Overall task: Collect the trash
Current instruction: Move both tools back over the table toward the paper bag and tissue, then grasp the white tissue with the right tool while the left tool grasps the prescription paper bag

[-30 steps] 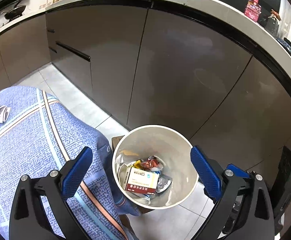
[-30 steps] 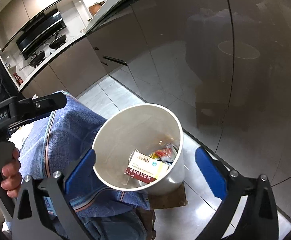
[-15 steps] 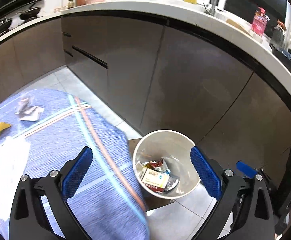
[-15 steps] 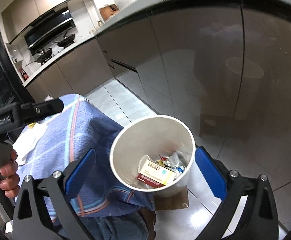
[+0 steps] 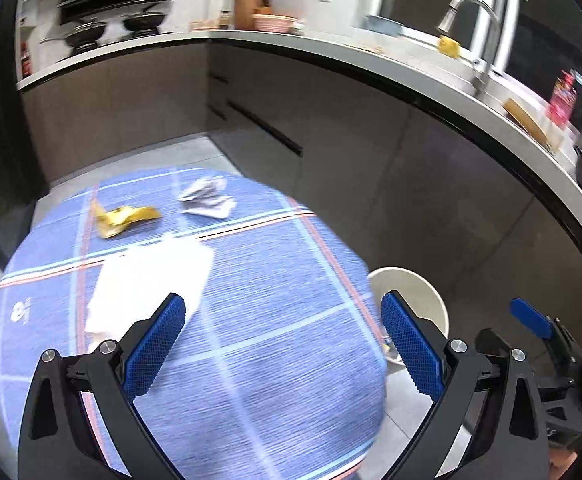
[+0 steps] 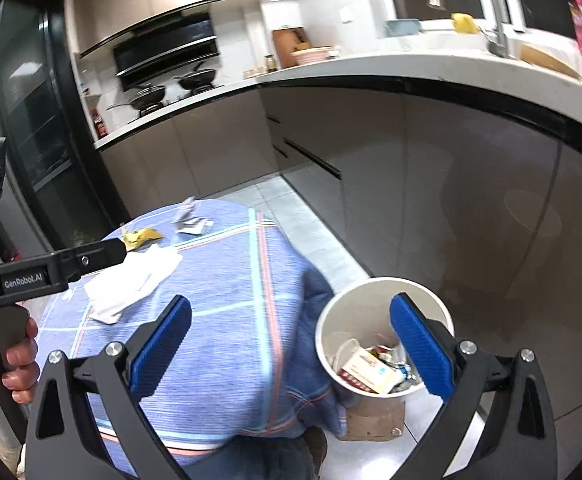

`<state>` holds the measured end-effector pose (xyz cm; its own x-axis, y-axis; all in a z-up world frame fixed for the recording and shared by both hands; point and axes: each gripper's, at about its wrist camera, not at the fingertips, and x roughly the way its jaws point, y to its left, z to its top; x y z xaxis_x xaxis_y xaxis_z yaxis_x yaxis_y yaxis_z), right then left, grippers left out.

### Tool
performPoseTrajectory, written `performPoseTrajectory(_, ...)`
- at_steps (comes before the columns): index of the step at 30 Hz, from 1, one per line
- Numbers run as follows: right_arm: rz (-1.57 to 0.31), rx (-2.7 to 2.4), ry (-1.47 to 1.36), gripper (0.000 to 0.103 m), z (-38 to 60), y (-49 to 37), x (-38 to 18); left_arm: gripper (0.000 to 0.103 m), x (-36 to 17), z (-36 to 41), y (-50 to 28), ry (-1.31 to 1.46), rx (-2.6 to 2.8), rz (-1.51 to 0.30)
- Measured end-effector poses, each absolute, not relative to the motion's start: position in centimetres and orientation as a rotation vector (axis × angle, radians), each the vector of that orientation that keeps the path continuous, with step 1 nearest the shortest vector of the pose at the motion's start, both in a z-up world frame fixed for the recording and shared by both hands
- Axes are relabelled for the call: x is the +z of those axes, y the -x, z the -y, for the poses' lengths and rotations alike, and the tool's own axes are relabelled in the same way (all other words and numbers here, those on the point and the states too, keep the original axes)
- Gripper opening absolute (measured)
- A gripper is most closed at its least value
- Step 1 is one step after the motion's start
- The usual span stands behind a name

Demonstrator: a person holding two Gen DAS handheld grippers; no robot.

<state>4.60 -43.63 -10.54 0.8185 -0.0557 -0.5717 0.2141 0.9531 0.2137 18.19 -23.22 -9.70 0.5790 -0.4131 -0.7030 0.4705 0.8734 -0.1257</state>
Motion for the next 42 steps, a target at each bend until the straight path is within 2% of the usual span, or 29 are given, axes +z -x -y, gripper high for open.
performPoseTrajectory(10,-0.629,-0.010,-0.209,0.100,35.8,-7.9,-8.9,0.094,-9.5,13.4,-19.1,0.011,-0.392,-0.798)
performPoseTrajectory(21,-0.711,0.145,-0.171,0.100,27.1,-12.1,-9.7,0.094,-11.3,2.0,-19.8,0.066,-0.274,-0.810)
performPoseTrajectory(29,-0.798,0.216,-0.217,0.099,23.1,-16.5,-12.0,0.094,-12.1,-1.9,-20.2,0.104,-0.269,-0.821)
performPoseTrajectory(37,-0.865,0.226,-0.151,0.098,20.0,-21.2,-14.2,0.092,-12.8,-2.7,-20.5,0.105,-0.317,-0.836)
performPoseTrajectory(38,-0.869,0.223,-0.145,0.095,19.8,-21.6,-14.5,0.092,-13.0,-2.6,-20.7,0.104,-0.323,-0.842)
performPoseTrajectory(40,-0.877,0.199,-0.128,0.080,19.5,-22.5,-15.0,0.092,-13.3,-2.4,-21.1,0.093,-0.329,-0.854)
performPoseTrajectory(41,-0.879,0.185,-0.123,0.066,19.5,-22.8,-15.2,0.092,-13.5,-2.3,-21.2,0.091,-0.334,-0.857)
performPoseTrajectory(42,-0.883,0.170,-0.123,0.047,19.7,-23.2,-15.4,0.092,-13.6,-2.1,-21.5,0.090,-0.341,-0.863)
